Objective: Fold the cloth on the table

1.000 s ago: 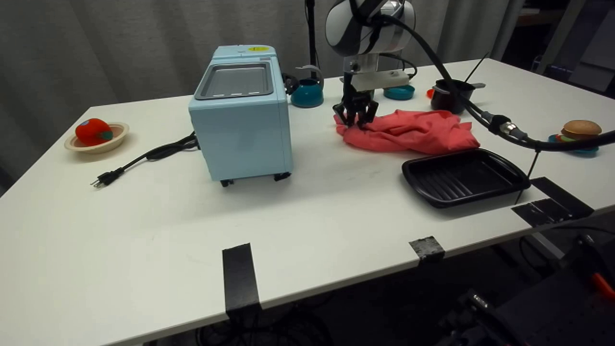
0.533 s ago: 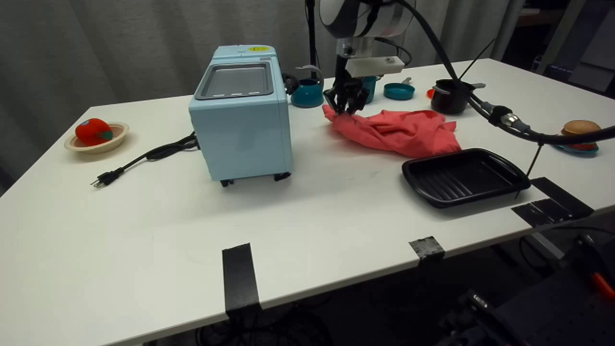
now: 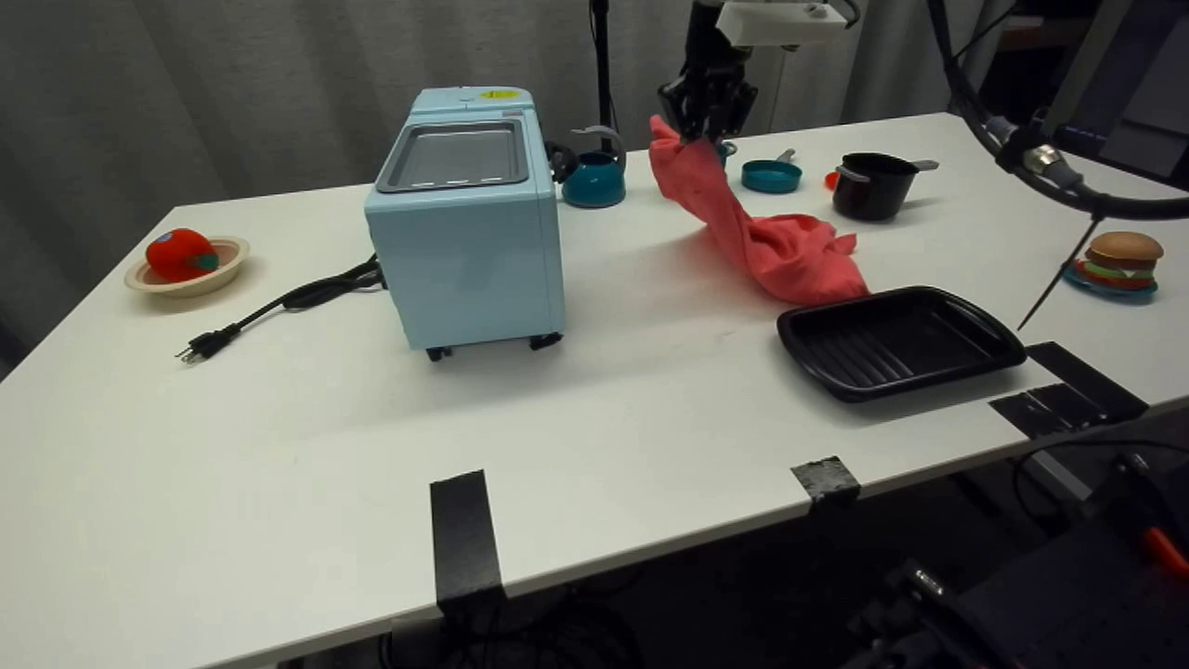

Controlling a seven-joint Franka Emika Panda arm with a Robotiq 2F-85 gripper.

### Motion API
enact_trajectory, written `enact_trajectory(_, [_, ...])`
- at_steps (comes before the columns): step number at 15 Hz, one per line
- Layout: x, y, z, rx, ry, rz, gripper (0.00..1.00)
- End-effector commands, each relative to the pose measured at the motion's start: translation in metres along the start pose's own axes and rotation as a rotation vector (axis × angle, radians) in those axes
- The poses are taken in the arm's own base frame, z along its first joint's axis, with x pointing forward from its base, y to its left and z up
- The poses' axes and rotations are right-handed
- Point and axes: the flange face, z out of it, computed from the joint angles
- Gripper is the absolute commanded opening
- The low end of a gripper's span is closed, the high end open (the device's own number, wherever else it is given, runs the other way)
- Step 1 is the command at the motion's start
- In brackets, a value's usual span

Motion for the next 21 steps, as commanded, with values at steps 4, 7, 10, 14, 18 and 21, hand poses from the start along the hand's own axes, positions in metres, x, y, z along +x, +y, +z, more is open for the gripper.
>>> enact_trajectory(4, [-0.060,0.084,-0.008,-0.006,-0.061,0.099,0.04])
enact_trajectory(7, [-0.087,0.126,0.014,-0.024,-0.102,0.165,0.04])
enact_trajectory(10, [-0.106,0.160,0.034,-0.054,-0.125,0.228,0.04])
enact_trajectory(14, [-0.119,0.178,0.041,-0.078,-0.132,0.270,0.46])
enact_trajectory(18, [-0.124,0.177,0.023,-0.122,-0.107,0.257,0.77])
enact_trajectory(21, [-0.127,0.169,0.001,-0.166,-0.100,0.232,0.99])
